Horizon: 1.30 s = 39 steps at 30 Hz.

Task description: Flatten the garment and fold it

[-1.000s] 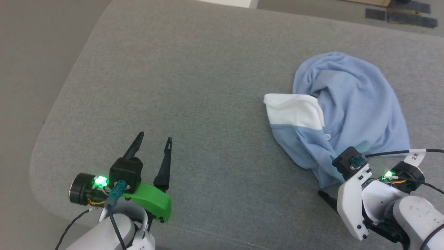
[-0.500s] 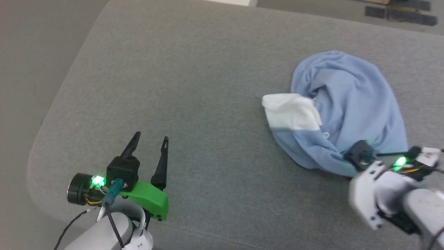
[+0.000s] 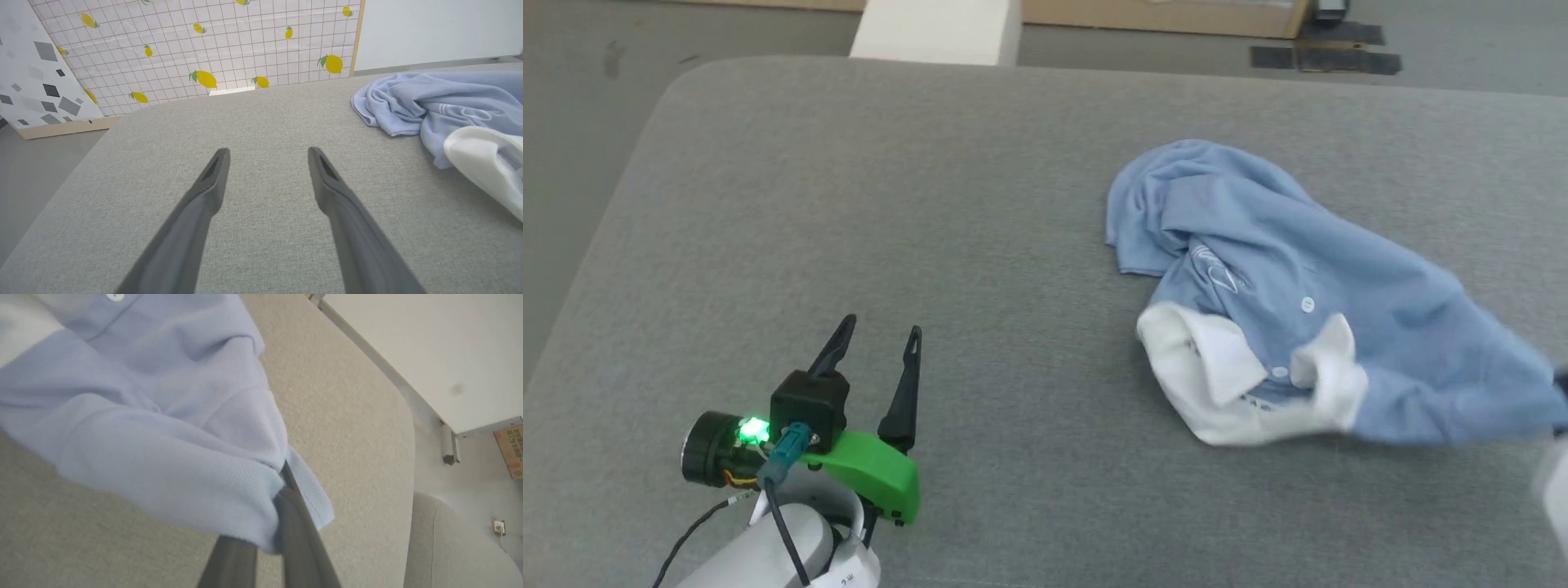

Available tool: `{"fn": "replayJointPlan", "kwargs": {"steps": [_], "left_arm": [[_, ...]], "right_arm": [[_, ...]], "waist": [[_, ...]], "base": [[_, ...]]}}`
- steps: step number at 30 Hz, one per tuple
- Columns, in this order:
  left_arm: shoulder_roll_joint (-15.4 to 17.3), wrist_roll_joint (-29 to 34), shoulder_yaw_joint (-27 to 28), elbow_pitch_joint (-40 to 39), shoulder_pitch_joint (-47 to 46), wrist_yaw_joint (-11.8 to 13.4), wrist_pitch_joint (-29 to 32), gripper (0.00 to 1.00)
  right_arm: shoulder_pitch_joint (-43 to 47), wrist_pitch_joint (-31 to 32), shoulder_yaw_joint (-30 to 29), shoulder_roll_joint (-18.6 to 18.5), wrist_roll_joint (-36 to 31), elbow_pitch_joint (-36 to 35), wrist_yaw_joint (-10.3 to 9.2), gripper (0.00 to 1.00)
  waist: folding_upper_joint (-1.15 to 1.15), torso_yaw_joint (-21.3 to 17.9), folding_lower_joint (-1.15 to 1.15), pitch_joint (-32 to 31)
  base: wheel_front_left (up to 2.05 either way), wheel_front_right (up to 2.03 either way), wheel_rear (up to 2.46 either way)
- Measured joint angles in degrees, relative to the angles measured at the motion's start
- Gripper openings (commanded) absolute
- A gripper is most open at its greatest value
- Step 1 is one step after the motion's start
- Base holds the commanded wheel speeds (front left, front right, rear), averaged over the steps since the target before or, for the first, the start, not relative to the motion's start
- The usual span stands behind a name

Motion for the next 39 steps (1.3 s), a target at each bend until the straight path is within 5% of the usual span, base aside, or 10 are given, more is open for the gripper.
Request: {"fn": "replayJointPlan", "kwargs": {"steps": [6, 7, 8, 21, 29, 39], "left_arm": [[0.0, -0.23, -0.58, -0.1, -0.09, -0.54, 0.9, 1.0], [0.01, -0.27, -0.67, -0.1, -0.09, -0.73, 1.04, 1.0], [0.01, -0.32, -0.75, -0.09, -0.09, -0.9, 1.35, 1.0], [-0.4, -3.49, -0.33, -1.91, -0.4, -1.49, 3.88, 1.0], [-0.82, -3.89, -1.33, -4.13, -5.47, -3.92, 9.06, 1.0], [-4.89, -6.34, -6.24, -1.57, -18.96, -10.04, 25.97, 1.0]], "right_arm": [[9.66, -0.67, -4.23, 10.29, -4.49, 3.25, 0.0, 0.0], [9.93, -0.75, -4.44, 11.38, -4.98, 3.72, 0.01, 0.42], [9.91, -1.08, -4.95, 12.51, -5.5, 4.14, 0.01, 1.0], [-0.13, -10.34, -8.98, 19.63, -1.94, -4.72, 0.0, 1.0], [-1.33, -17.84, -13.02, 25.36, -1.68, -8.45, 0.0, 1.0], [-2.02, -19.31, -14.81, 28.97, -1.22, -13.0, 0.0, 1.0]], "waist": [[0.0, -1.88, 0.0, -0.82], [0.0, -2.0, 0.0, -0.94], [0.0, -2.14, 0.0, -1.1], [0.0, -4.48, 0.0, -2.06], [0.0, -6.0, 0.0, -0.28], [0.0, -8.63, 0.0, 5.05]], "base": [[0.0, 0.0, 0.0], [0.0, 0.0, 0.0], [0.0, 0.0, 0.0], [0.0, 0.0, 0.0], [0.0, 0.0, 0.0], [0.0, 0.0, 0.0]]}}
